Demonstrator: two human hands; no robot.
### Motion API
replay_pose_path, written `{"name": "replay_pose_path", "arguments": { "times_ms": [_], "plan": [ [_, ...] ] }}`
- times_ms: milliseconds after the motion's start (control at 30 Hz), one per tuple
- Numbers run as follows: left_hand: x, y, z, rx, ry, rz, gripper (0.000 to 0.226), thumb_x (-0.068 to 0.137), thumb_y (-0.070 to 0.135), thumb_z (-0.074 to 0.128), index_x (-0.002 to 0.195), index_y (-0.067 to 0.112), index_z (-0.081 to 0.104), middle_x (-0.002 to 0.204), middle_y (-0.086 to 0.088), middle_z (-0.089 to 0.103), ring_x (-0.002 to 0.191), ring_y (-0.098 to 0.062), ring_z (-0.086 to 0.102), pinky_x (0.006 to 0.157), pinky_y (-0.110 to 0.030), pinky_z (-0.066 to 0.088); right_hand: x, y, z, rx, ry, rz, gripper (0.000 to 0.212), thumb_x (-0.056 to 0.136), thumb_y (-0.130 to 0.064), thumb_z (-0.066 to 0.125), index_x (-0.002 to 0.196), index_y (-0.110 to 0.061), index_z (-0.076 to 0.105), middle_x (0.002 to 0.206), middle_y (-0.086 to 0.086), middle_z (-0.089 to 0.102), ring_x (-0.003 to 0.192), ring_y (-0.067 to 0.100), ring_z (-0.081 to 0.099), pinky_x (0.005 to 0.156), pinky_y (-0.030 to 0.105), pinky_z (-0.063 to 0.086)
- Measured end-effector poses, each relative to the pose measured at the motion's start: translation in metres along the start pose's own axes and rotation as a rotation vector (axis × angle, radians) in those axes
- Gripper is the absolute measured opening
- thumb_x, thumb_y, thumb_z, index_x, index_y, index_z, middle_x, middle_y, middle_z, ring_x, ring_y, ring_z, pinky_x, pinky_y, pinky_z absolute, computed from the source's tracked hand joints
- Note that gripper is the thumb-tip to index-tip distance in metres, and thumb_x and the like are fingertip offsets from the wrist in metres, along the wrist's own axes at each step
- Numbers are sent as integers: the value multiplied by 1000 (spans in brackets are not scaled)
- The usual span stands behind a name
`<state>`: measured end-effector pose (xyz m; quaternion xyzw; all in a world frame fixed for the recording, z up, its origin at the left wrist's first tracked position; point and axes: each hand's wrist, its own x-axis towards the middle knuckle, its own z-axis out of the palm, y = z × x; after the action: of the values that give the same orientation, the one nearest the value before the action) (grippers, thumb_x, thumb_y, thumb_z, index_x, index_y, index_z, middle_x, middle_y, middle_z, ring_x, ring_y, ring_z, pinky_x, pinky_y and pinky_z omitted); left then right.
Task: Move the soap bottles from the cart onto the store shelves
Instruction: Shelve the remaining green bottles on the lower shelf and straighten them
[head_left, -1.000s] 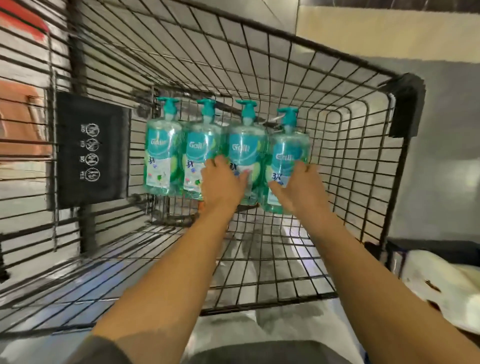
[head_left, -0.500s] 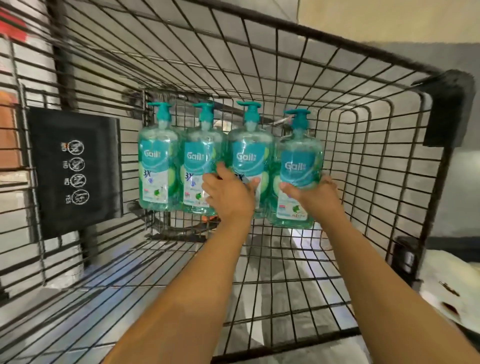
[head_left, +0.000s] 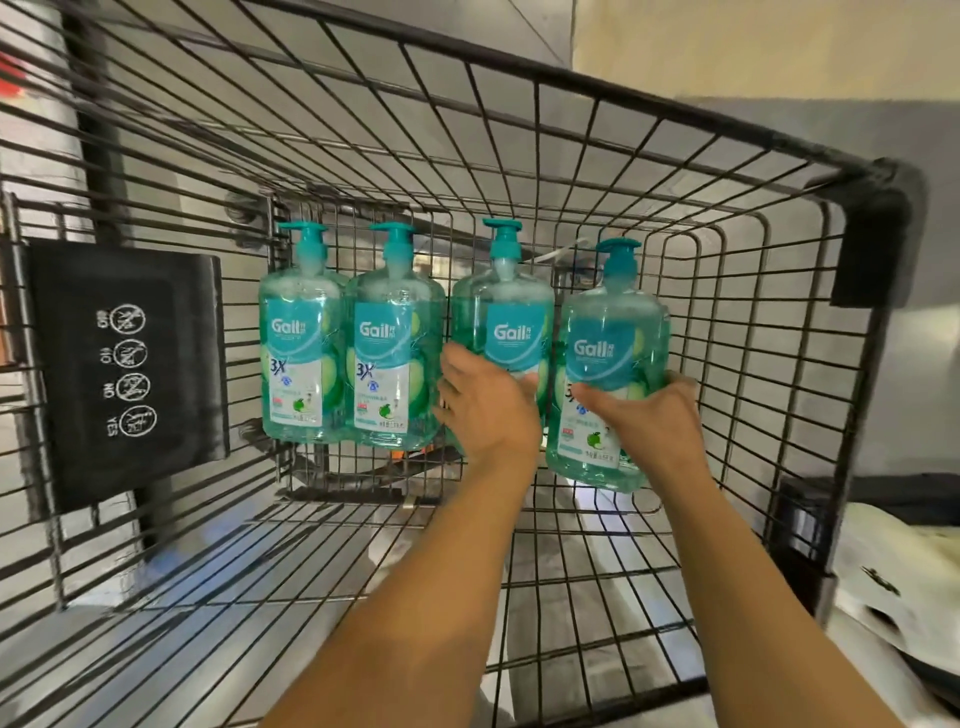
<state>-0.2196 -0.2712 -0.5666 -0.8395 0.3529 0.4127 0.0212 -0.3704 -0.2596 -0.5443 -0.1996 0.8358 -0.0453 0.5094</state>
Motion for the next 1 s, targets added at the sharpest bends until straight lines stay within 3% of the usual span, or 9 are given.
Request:
{"name": "replay_pose_path", "arguments": {
  "times_ms": [167,300,433,533,600,667,733,833,1000],
  "plan": [
    [12,2,-15,-26,-108,-82,126,65,50,95,156,6,19,155,-20,34,144,-40,35,115,-51,38,-3,0,-12,66,-28,-24,92,68,-30,95,135,-13,34,96,-7,67,76,3,69,58,19,52],
    [17,6,-12,49,-177,-111,120,60,62,92,150,10,32,148,-19,38,141,-37,35,115,-45,38,-4,4,-16,119,-38,-62,101,70,-27,95,148,-14,33,95,-14,65,60,-11,66,47,9,49],
    [20,-15,-14,-195,-177,-99,133,23,75,92,135,26,40,127,-5,54,120,-36,62,93,-52,60,-13,8,-28,155,-43,-106,100,65,-32,96,145,-17,38,101,-12,68,81,0,71,65,23,61],
    [-3,-17,-38,-304,-193,-51,107,47,42,103,131,23,40,109,9,61,105,-25,68,89,-47,63,-28,5,-39,211,-39,-141,99,62,-29,98,142,-17,40,111,-8,68,95,9,72,85,40,63],
    [-16,-21,-58,-322,-194,10,101,64,23,100,144,19,38,105,20,57,96,-9,65,79,-23,62,-41,4,-48,265,-52,-171,101,61,-28,98,143,-18,39,113,-9,67,99,10,73,88,43,63],
    [-33,-22,-79,-357,-214,92,106,70,18,96,155,16,32,118,24,54,97,-2,58,57,0,47,-58,3,-57,319,-70,-198,105,56,-32,97,143,-18,40,115,-7,69,98,12,74,88,46,63],
    [-51,-21,-103,-437,-248,142,114,71,19,96,161,15,26,139,18,44,118,-6,48,51,7,37,-79,2,-66,368,-75,-220,108,50,-37,94,143,-18,42,117,-5,70,97,13,75,86,44,64],
    [-72,-19,-135,-456,-268,241,117,61,32,100,157,20,35,150,10,52,125,-13,57,57,2,46,-115,0,-80,406,-53,-293,100,54,-33,94,140,-18,45,113,-6,72,94,7,76,81,36,65],
    [-125,-6,-201,-505,-277,431,95,59,31,101,141,27,52,122,15,71,103,-9,72,61,-15,58,-193,-3,-103,505,5,-421,72,65,-20,94,125,-20,54,104,-4,77,89,13,77,74,30,63]
  ]
}}
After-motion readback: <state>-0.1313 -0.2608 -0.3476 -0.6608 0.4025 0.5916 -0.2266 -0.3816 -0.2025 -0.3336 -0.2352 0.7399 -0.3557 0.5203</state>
